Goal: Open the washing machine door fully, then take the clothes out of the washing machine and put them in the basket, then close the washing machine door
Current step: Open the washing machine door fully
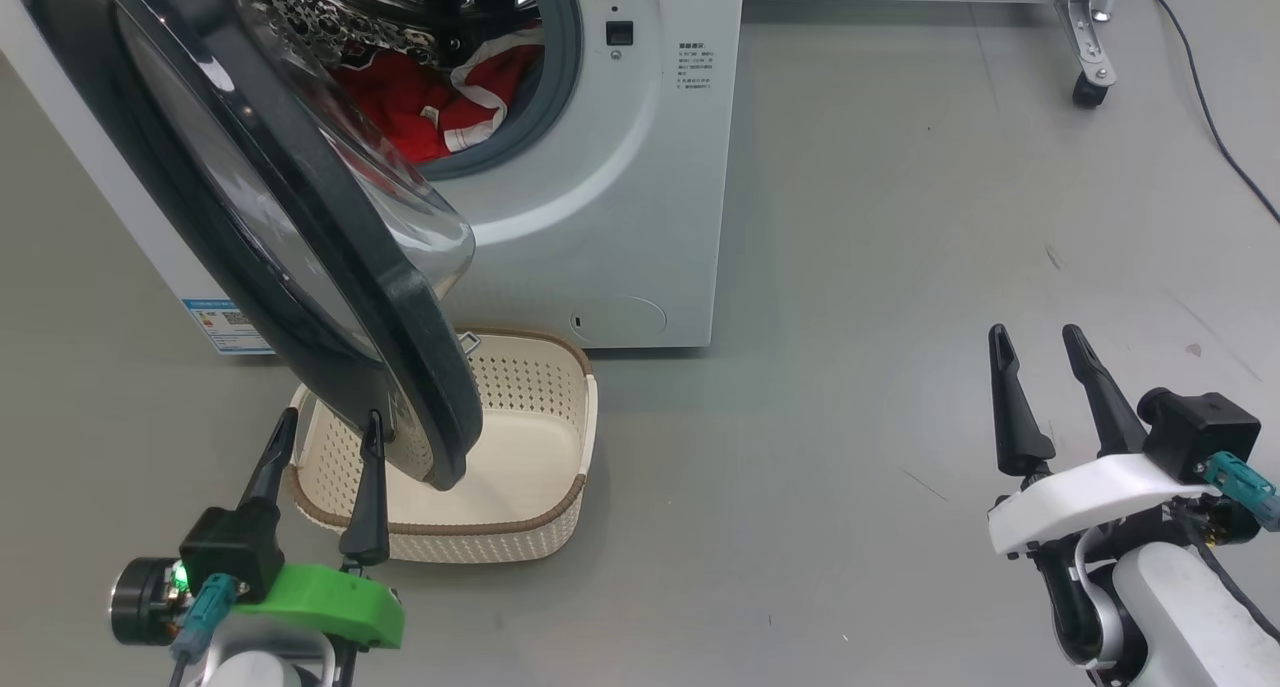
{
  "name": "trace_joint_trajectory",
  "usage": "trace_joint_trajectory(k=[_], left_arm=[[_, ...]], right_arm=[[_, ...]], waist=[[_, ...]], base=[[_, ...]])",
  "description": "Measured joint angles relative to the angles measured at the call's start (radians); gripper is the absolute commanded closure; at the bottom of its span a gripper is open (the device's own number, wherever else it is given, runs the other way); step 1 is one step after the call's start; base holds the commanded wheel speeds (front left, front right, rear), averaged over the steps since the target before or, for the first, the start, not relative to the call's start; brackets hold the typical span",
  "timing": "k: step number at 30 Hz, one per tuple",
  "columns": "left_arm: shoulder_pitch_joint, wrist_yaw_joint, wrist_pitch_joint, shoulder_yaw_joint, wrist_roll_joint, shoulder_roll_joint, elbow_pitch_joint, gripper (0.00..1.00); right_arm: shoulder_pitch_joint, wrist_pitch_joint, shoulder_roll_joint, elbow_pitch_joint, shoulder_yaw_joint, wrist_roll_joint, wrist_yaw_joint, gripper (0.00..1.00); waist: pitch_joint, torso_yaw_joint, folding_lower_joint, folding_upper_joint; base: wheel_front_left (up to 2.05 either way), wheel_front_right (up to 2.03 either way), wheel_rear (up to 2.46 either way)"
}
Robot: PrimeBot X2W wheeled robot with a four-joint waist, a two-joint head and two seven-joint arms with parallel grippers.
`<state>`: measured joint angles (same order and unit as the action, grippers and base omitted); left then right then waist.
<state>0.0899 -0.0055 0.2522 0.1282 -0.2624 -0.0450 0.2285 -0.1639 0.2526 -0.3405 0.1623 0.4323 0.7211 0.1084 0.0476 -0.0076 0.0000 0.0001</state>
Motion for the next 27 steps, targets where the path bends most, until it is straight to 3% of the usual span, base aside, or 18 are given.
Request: trace_joint_trajectory(k=[27], left_arm=[[0.000, -0.019, 0.000, -0.009, 0.009, 0.001, 0.010, 0.00]], right_arm=[[0.119, 0.000, 0.041, -0.061, -0.047, -0.109, -0.002, 0.00]], waist=[[0.006, -0.004, 0.0000, 0.0000]], base=[[0.00, 0.00, 0.00]])
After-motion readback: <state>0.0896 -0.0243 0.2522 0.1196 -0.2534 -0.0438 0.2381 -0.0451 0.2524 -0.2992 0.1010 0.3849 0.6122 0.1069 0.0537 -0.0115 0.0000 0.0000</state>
